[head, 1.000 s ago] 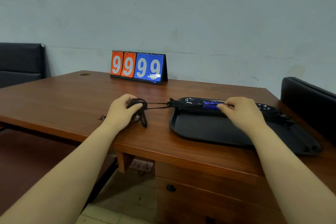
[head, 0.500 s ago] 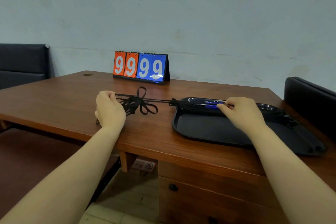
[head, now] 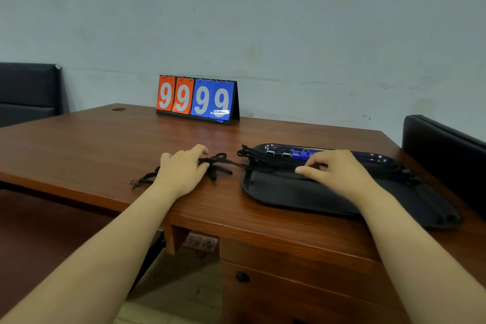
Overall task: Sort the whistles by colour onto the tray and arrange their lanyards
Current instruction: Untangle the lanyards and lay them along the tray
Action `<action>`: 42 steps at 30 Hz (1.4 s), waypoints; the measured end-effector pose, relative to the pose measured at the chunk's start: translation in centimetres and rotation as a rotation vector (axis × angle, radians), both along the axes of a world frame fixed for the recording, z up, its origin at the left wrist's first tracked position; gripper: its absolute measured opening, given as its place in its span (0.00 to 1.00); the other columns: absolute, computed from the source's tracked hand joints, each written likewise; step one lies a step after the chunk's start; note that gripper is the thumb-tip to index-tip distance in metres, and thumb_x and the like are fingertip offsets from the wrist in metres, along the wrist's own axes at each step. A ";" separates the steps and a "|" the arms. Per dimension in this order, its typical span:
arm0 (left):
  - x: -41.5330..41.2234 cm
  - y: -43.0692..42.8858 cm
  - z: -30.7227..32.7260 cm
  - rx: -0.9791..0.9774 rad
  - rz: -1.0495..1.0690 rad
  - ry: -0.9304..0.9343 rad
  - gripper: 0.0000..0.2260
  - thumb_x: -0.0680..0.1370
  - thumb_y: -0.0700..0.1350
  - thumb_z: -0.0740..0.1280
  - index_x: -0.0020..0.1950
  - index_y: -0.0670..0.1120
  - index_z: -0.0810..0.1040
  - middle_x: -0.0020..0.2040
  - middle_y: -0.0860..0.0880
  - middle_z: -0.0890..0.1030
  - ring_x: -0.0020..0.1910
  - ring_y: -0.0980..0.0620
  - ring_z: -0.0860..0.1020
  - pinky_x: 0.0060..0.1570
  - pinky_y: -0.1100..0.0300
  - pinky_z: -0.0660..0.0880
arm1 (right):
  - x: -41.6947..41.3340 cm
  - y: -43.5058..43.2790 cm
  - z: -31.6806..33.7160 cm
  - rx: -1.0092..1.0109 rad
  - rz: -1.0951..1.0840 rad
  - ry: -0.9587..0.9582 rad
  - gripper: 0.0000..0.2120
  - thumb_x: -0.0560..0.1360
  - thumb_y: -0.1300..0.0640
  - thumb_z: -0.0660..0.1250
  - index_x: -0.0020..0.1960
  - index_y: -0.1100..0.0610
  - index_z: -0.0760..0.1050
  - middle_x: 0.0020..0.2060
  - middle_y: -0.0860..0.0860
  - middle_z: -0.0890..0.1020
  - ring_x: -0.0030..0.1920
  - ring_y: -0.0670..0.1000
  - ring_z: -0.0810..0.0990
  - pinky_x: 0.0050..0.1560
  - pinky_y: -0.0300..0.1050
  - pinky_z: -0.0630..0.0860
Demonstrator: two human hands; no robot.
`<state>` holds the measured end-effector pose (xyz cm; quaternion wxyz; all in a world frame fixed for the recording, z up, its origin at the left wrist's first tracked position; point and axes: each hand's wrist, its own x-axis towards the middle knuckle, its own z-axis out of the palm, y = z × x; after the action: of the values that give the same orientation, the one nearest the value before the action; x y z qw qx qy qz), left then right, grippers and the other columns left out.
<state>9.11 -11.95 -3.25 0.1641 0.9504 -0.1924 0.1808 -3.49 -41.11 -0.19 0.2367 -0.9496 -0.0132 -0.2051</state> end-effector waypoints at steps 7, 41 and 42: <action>-0.2 0.3 0.1 -0.034 -0.067 0.012 0.09 0.78 0.45 0.62 0.57 0.55 0.69 0.39 0.55 0.76 0.43 0.54 0.74 0.54 0.53 0.64 | 0.7 -0.3 -0.3 -0.207 -0.055 0.117 0.08 0.73 0.46 0.70 0.39 0.49 0.78 0.34 0.45 0.79 0.37 0.44 0.77 0.38 0.39 0.73; -0.2 0.1 0.3 -0.190 -0.072 0.155 0.14 0.76 0.41 0.66 0.61 0.49 0.78 0.55 0.51 0.69 0.53 0.52 0.72 0.54 0.61 0.70 | 0.0 0.9 0.3 -0.105 0.013 0.114 0.08 0.78 0.50 0.65 0.47 0.47 0.83 0.31 0.44 0.84 0.33 0.38 0.79 0.41 0.36 0.75; -0.3 0.2 0.3 -0.213 -0.073 0.130 0.15 0.75 0.40 0.66 0.61 0.48 0.78 0.55 0.51 0.69 0.53 0.52 0.72 0.56 0.60 0.69 | 0.2 0.9 0.3 -0.165 0.003 0.105 0.08 0.77 0.50 0.65 0.48 0.47 0.83 0.31 0.43 0.84 0.33 0.38 0.79 0.41 0.37 0.75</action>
<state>8.83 -11.75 -2.97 0.2827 0.9297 -0.1958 0.1320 -3.34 -40.17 0.10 0.1584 -0.9753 -0.0191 -0.1530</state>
